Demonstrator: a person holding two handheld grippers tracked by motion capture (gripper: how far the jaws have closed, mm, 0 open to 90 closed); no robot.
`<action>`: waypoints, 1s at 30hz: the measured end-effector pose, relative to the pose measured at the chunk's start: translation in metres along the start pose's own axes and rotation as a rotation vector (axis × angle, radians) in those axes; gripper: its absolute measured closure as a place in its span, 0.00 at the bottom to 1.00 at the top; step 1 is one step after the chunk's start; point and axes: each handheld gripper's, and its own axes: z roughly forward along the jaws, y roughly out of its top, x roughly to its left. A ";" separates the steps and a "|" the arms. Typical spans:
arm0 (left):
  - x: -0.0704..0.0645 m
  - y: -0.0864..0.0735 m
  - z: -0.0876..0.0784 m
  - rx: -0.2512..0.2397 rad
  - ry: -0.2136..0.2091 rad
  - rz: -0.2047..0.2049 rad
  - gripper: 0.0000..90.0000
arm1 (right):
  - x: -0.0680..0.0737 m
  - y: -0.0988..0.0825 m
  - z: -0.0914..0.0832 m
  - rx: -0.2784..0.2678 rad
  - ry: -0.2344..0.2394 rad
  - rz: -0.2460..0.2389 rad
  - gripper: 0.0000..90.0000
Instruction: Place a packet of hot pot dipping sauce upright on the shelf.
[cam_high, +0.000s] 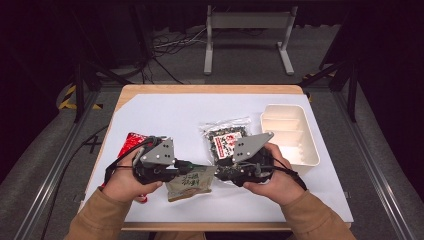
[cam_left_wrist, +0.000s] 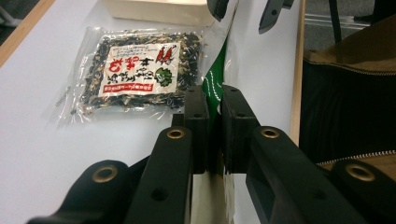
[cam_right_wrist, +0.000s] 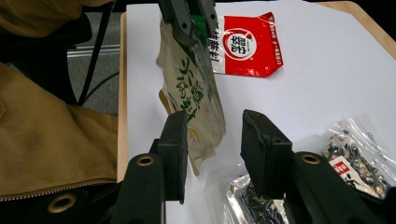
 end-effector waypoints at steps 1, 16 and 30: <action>-0.001 0.001 0.001 -0.002 0.001 -0.002 0.91 | 0.000 0.002 0.001 0.005 0.002 -0.006 0.67; -0.007 0.005 0.007 -0.003 -0.019 0.019 0.91 | -0.002 0.022 0.030 0.137 0.035 -0.067 0.72; -0.006 0.005 0.012 0.010 -0.033 0.015 0.91 | -0.002 0.026 0.045 0.212 0.053 -0.135 0.84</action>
